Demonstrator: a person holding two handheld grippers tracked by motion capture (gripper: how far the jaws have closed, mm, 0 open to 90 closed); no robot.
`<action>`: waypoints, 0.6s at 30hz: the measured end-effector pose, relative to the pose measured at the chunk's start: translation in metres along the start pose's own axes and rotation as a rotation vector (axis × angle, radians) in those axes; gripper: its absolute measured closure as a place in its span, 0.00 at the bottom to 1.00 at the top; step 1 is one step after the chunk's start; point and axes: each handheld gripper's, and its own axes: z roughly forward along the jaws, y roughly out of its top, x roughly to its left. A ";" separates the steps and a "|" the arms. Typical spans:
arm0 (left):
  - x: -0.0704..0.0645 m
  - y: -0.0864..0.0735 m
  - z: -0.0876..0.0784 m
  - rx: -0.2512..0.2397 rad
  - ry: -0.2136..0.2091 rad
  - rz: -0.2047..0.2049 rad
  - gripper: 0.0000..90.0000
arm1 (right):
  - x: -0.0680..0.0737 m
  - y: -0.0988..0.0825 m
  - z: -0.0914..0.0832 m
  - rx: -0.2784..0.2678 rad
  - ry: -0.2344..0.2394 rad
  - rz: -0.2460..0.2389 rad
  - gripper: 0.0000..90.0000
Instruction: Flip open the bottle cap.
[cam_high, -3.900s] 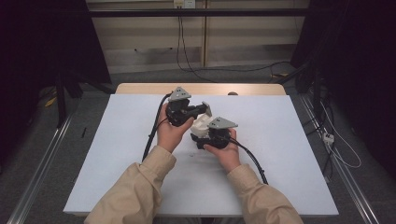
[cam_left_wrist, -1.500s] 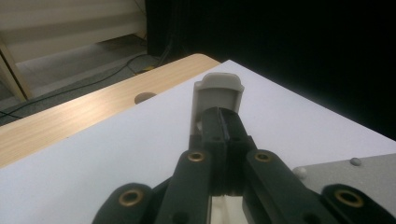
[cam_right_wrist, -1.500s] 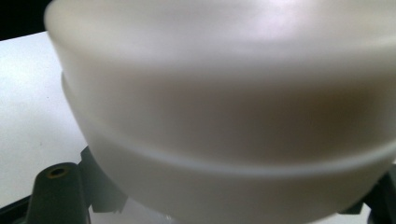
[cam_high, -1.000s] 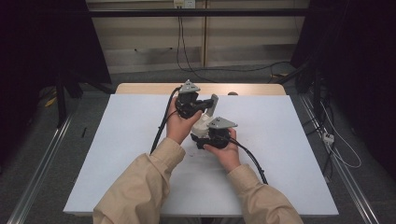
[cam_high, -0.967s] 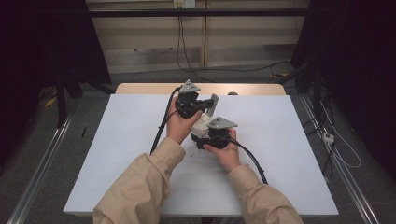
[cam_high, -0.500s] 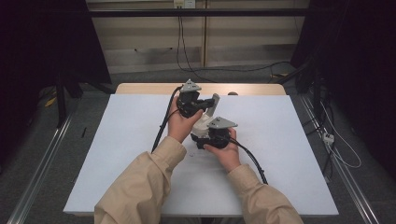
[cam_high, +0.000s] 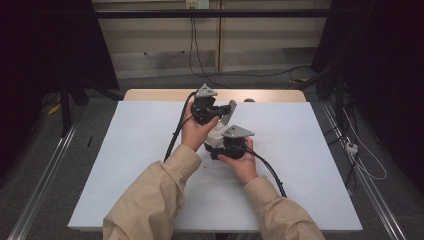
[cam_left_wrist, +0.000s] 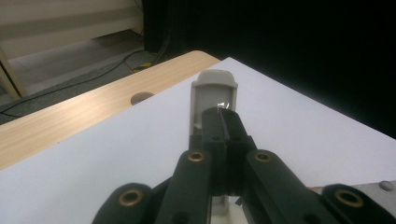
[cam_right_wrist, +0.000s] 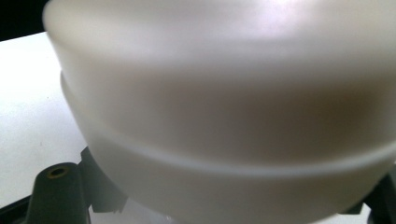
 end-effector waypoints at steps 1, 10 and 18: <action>0.000 0.000 0.000 -0.002 -0.001 -0.001 1.00 | 0.000 0.000 0.000 0.000 0.000 0.000 0.21; 0.000 -0.001 0.004 -0.004 0.005 -0.003 1.00 | 0.000 0.000 0.000 0.000 0.000 0.000 0.21; 0.000 -0.001 0.006 0.004 0.006 0.003 1.00 | 0.000 0.000 0.000 0.001 -0.001 -0.001 0.21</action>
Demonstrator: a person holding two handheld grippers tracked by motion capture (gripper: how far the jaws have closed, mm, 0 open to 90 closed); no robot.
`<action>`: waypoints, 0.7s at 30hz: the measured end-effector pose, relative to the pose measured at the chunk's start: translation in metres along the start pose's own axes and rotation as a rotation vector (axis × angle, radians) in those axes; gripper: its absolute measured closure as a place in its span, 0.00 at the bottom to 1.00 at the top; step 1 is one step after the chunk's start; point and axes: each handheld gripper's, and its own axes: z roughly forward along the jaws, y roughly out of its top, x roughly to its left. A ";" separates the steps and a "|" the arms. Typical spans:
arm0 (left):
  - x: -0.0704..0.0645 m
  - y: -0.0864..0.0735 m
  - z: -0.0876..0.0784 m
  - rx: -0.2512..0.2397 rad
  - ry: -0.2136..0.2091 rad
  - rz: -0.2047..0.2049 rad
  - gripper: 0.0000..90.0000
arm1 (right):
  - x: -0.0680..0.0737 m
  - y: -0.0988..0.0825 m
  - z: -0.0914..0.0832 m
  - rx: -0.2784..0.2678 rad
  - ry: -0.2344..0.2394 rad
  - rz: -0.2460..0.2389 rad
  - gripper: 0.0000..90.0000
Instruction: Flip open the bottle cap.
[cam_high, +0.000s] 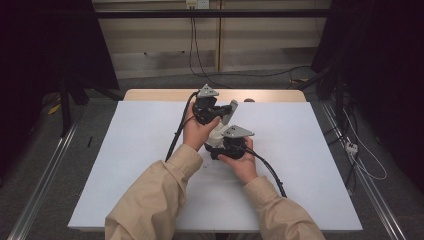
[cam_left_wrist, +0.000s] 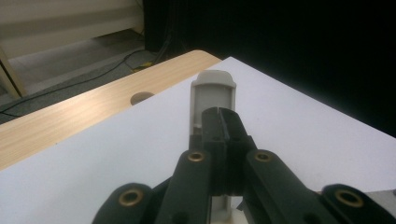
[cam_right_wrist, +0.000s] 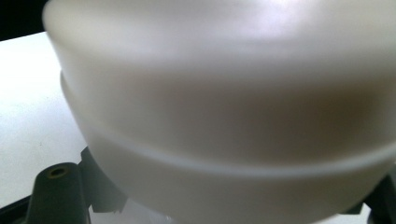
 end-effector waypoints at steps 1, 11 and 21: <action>0.000 0.000 0.000 0.000 0.000 -0.001 1.00 | 0.000 0.000 0.000 0.000 0.000 0.001 0.21; 0.001 -0.002 0.005 0.013 -0.002 0.001 1.00 | 0.000 0.000 0.000 0.000 0.000 -0.001 0.21; 0.001 -0.004 0.010 0.029 -0.004 0.005 1.00 | 0.000 0.000 0.000 0.000 0.001 -0.004 0.21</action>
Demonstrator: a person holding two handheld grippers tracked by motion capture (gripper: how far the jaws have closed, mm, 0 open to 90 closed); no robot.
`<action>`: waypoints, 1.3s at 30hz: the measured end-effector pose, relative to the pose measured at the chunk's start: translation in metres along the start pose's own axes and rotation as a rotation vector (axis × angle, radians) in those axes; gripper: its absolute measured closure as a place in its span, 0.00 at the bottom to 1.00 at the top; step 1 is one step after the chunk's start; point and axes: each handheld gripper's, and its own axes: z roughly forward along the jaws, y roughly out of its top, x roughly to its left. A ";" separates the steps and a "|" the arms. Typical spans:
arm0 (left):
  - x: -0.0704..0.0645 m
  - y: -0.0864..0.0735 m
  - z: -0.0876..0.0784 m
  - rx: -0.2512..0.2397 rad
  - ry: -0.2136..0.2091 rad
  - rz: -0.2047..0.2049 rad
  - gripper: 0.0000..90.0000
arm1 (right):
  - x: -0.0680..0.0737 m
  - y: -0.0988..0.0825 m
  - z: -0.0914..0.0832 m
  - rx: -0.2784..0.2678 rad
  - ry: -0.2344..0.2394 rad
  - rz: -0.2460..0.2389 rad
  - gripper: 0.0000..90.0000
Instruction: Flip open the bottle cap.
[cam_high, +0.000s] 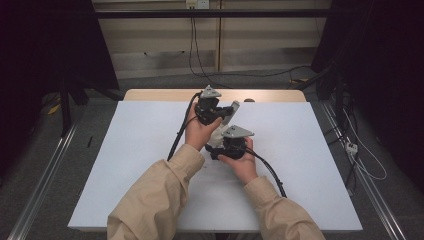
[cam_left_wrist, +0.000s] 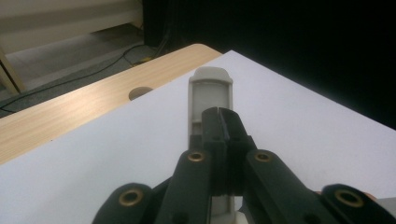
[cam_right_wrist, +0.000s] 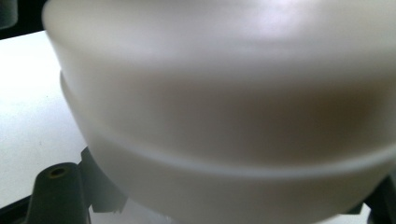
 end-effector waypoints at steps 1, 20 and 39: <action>0.000 0.000 0.001 -0.004 -0.002 -0.002 1.00 | 0.000 0.000 0.000 0.001 0.000 0.001 0.21; 0.003 -0.005 0.010 0.023 -0.016 -0.008 1.00 | 0.000 0.000 0.000 0.003 -0.001 -0.001 0.21; 0.001 -0.002 0.001 -0.004 -0.041 -0.011 0.95 | -0.001 0.000 -0.001 0.004 0.001 0.008 0.20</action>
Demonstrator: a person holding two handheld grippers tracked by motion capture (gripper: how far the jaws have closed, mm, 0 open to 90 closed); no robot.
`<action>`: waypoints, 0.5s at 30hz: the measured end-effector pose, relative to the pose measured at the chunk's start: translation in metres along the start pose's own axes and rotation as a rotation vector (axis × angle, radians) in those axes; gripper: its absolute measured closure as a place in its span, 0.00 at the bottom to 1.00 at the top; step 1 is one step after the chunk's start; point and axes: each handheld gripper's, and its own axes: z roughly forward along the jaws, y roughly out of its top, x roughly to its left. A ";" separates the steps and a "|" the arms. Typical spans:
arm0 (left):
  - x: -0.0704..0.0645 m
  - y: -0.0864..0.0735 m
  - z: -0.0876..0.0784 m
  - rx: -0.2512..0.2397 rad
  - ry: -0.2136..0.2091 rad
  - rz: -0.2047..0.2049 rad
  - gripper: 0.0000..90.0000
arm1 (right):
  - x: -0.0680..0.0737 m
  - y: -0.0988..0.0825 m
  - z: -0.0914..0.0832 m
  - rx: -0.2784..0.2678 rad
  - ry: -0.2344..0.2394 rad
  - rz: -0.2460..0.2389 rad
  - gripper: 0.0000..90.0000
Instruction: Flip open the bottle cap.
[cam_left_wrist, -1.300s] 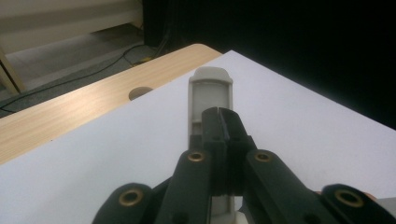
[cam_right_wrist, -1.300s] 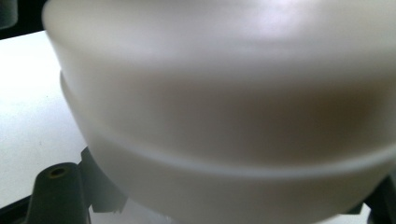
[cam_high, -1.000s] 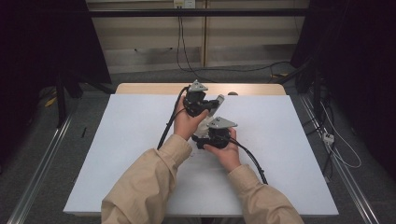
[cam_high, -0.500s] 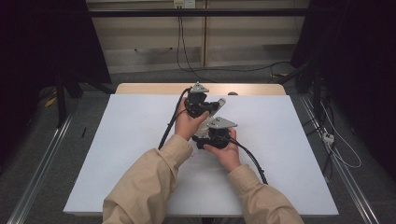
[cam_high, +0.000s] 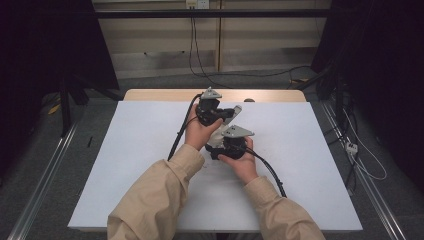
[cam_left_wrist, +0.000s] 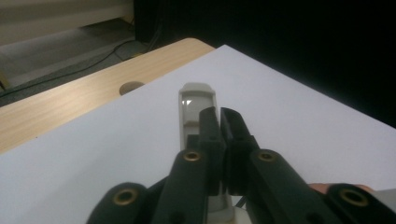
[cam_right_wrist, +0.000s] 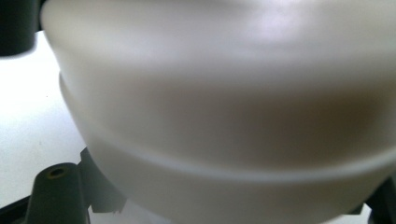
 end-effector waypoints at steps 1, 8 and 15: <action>-0.001 0.001 -0.001 0.006 0.001 0.001 0.93 | 0.000 0.000 0.000 0.001 0.002 0.002 0.20; -0.001 -0.001 -0.010 0.012 -0.005 -0.001 0.78 | -0.004 0.003 -0.008 0.025 -0.012 0.014 0.12; -0.001 -0.007 -0.023 -0.004 -0.028 -0.031 0.60 | -0.009 0.006 -0.016 0.052 0.026 0.059 0.07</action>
